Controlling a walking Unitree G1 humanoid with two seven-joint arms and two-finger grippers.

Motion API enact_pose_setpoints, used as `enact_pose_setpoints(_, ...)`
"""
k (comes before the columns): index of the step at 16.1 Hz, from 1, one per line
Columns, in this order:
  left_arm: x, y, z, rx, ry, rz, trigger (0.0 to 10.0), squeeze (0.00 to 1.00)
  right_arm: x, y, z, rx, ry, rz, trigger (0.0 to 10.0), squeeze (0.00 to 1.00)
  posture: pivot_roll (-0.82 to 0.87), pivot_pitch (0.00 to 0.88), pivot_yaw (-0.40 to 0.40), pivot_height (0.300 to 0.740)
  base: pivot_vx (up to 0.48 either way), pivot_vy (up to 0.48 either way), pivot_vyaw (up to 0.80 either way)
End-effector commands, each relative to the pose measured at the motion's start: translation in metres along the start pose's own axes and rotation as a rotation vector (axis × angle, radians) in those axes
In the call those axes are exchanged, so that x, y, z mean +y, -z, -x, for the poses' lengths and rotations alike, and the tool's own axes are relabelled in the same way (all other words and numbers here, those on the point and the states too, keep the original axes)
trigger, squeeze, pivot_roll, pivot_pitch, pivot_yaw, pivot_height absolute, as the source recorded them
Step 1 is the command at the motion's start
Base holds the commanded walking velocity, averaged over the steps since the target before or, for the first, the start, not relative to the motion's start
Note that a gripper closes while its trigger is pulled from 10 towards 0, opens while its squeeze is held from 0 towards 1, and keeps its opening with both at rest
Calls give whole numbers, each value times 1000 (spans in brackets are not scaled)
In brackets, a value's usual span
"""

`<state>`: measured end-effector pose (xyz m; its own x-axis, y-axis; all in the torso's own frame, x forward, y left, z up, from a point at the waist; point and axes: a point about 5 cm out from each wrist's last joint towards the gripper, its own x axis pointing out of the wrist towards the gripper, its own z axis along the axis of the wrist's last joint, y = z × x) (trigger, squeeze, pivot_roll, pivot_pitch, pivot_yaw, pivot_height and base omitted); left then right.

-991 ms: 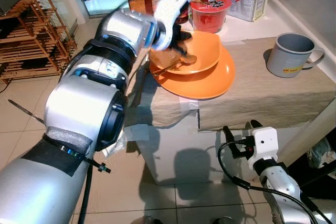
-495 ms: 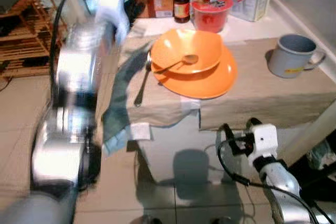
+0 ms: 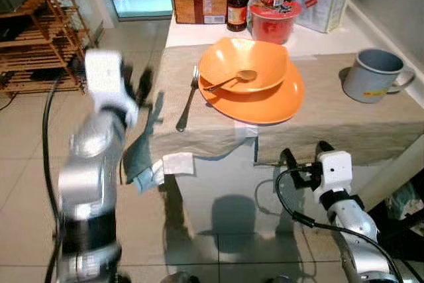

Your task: Setting the table

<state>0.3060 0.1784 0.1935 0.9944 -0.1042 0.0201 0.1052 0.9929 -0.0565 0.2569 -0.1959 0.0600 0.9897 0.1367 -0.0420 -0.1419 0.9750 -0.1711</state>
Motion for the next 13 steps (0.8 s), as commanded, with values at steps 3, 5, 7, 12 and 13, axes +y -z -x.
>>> enact_pose_setpoints(3,-12,22,16,58,-13,17,10000,1000,-2,-6,-7,-28,-7,17,10000,0,-60,0,69,740,0,0,0)
enact_pose_setpoints(5,-15,28,18,68,-37,24,10000,1000,-3,-5,-7,-28,-6,19,10000,0,-59,0,64,740,0,0,0)
enact_pose_setpoints(7,-18,28,19,59,-41,11,10000,1000,-4,-6,-8,-28,-7,20,10000,0,-61,0,55,740,0,0,0)
enact_pose_setpoints(12,-24,40,16,130,-28,-10,10000,573,-4,-4,-6,-27,-6,24,10000,0,-69,0,60,740,0,0,0)
enact_pose_setpoints(13,-22,43,13,147,-43,-14,10000,0,-5,-4,-5,-27,-4,24,10000,0,-72,0,60,740,0,0,0)
